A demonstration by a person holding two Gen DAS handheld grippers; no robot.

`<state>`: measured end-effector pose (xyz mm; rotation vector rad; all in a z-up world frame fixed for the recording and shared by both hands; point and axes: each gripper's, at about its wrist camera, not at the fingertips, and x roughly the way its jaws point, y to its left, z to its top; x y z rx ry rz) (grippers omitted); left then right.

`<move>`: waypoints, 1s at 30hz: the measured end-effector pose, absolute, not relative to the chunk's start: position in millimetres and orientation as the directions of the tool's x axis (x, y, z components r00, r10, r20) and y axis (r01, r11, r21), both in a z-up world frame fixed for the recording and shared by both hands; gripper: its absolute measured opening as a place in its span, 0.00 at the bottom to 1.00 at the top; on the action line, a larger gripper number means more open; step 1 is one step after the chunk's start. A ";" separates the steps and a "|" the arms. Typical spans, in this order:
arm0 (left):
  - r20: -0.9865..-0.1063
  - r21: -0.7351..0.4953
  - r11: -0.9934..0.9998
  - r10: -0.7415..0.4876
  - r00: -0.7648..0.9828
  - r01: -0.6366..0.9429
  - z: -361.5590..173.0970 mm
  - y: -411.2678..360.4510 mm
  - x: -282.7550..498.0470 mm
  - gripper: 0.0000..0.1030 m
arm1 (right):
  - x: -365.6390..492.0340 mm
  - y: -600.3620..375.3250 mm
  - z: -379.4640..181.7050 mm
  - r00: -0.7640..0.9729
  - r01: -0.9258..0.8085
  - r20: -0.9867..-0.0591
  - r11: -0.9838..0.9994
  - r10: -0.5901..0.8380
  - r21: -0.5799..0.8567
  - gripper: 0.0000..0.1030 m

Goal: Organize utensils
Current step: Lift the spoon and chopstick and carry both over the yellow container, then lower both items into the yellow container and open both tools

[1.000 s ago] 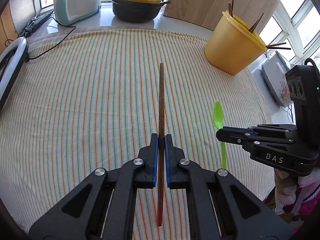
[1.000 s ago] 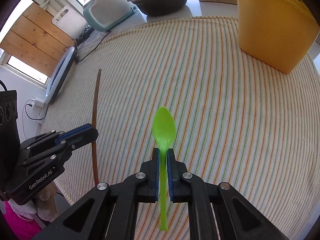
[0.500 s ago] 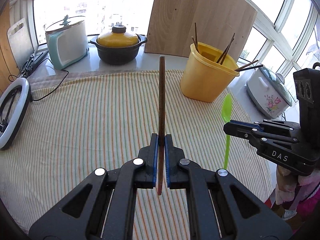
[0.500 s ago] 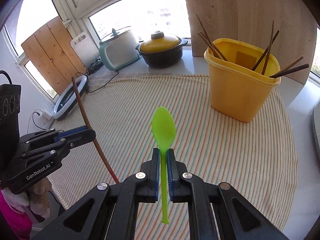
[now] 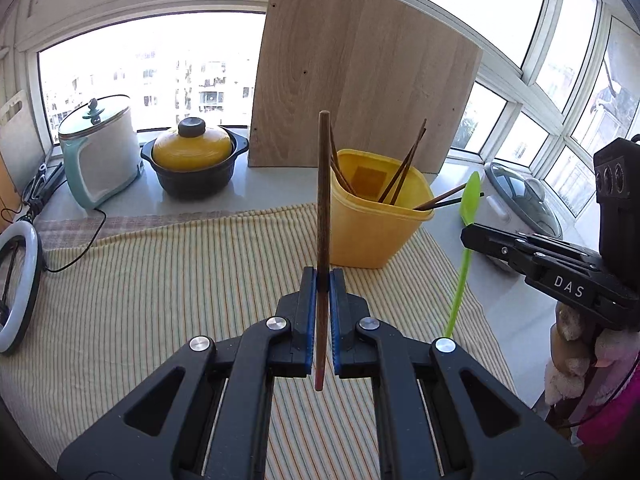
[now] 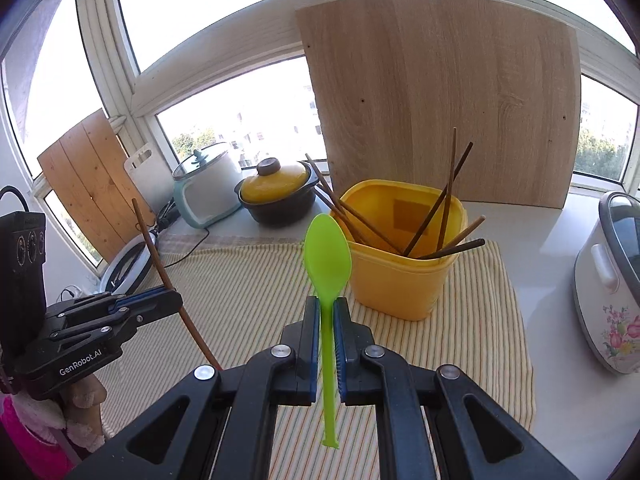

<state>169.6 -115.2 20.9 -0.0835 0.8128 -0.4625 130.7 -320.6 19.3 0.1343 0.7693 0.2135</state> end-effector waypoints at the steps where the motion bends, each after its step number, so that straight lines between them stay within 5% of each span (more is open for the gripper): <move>1: -0.674 -0.245 0.896 -0.432 0.599 0.370 24.8 -118.6 172.9 0.04 | 133.1 -324.6 23.6 0.708 -0.139 -0.666 0.970 0.237 0.198 0.04; 20: -0.547 -0.237 0.881 -0.470 0.693 0.410 90.9 -161.3 233.7 0.04 | 192.5 -372.7 81.3 0.856 -0.065 -0.490 0.975 0.165 0.213 0.04; 30: -0.531 -0.230 0.876 -0.478 0.700 0.423 97.0 -186.6 264.3 0.04 | 225.7 -390.5 70.5 0.865 -0.020 -0.490 0.981 0.113 0.191 0.04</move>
